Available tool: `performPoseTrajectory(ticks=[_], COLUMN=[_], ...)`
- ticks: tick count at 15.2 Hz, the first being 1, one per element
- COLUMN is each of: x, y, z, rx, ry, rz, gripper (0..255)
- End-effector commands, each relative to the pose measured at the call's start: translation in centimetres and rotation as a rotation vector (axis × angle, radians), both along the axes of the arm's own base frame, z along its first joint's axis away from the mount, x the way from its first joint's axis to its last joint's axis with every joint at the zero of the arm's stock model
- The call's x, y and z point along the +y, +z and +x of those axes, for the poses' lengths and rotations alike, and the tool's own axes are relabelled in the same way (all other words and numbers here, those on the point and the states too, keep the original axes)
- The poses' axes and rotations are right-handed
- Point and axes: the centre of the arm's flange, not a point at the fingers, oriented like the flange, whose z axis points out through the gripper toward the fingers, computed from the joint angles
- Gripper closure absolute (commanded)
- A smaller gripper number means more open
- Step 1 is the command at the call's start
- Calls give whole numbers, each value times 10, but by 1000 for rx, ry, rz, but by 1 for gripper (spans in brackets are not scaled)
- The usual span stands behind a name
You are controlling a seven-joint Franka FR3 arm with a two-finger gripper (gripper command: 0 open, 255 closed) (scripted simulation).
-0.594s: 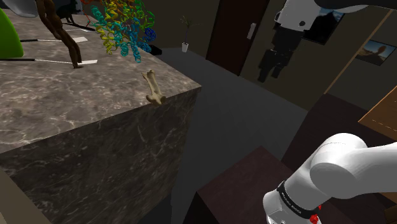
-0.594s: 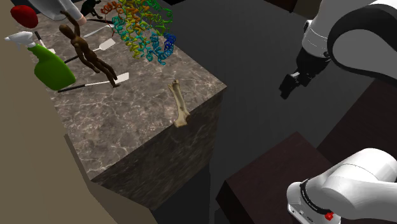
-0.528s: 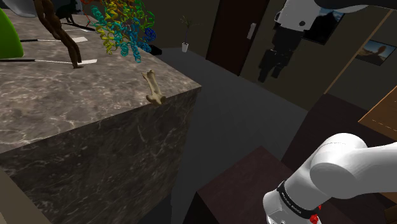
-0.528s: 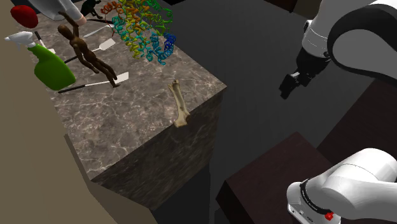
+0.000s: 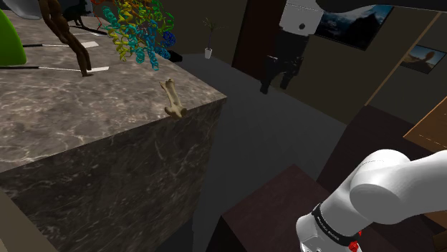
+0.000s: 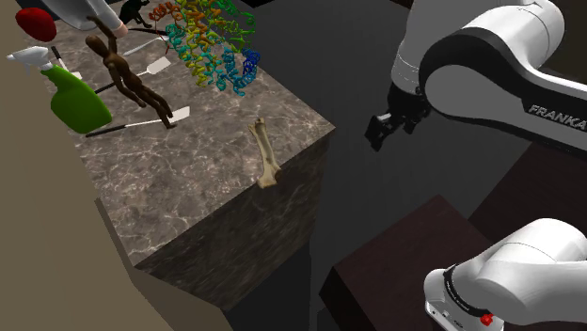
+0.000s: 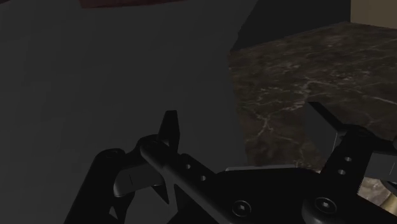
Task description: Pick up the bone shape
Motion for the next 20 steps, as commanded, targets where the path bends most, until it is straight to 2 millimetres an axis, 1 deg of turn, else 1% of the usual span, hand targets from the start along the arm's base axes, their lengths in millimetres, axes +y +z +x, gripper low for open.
performPoseTrajectory(ticks=[1,10,20], x=[23,119,218], y=[-5,-28,-54], z=[14,81,164], rx=[-3,-15,-29], ry=[-18,-92,-174], rz=[-1,-8,-15], gripper=[0,0,0])
